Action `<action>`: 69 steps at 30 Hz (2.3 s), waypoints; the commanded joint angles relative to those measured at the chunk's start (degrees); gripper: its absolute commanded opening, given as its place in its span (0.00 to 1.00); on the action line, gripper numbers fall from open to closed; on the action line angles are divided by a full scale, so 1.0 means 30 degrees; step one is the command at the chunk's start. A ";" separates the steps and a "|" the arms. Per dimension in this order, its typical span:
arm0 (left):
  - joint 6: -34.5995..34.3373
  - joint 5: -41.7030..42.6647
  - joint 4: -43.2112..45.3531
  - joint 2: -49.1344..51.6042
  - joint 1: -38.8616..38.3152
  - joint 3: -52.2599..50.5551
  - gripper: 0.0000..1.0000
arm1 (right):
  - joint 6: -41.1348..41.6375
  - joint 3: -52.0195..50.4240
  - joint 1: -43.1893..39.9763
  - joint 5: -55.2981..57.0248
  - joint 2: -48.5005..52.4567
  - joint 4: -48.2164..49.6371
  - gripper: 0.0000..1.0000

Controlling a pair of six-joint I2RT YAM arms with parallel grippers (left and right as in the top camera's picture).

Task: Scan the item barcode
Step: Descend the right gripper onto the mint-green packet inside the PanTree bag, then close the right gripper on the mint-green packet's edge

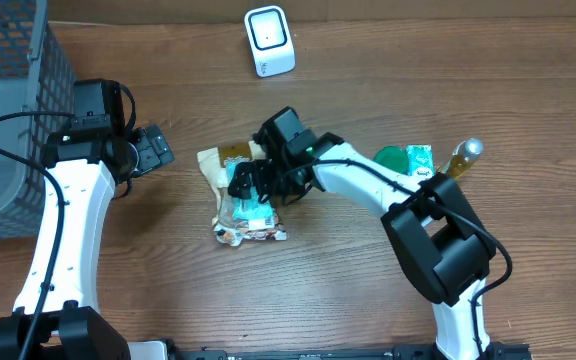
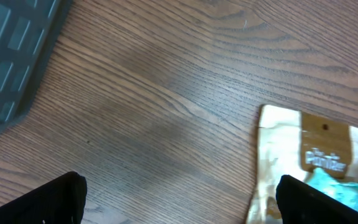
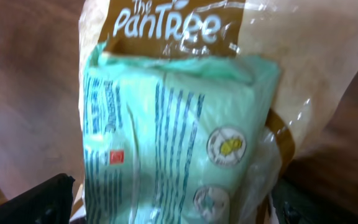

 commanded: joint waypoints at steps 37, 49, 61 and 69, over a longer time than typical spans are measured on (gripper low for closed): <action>0.0233 -0.0153 0.0022 -0.0211 -0.0051 0.0175 0.99 | 0.3818 -0.0525 0.0940 0.0605 0.0831 -0.3585 1.00; 0.0233 -0.0153 0.0029 -0.0211 -0.0051 0.0175 1.00 | 0.4685 -0.0525 0.1319 -0.1865 0.0831 -0.2674 1.00; 0.0240 -0.0153 0.0029 -0.0211 -0.0051 0.0175 1.00 | 0.5588 -0.0525 0.2936 -0.0124 0.0831 -0.0117 1.00; 0.0240 -0.0153 0.0029 -0.0219 -0.0051 0.0175 1.00 | 0.4437 -0.0481 0.2703 -0.0984 -0.0080 -0.0459 0.95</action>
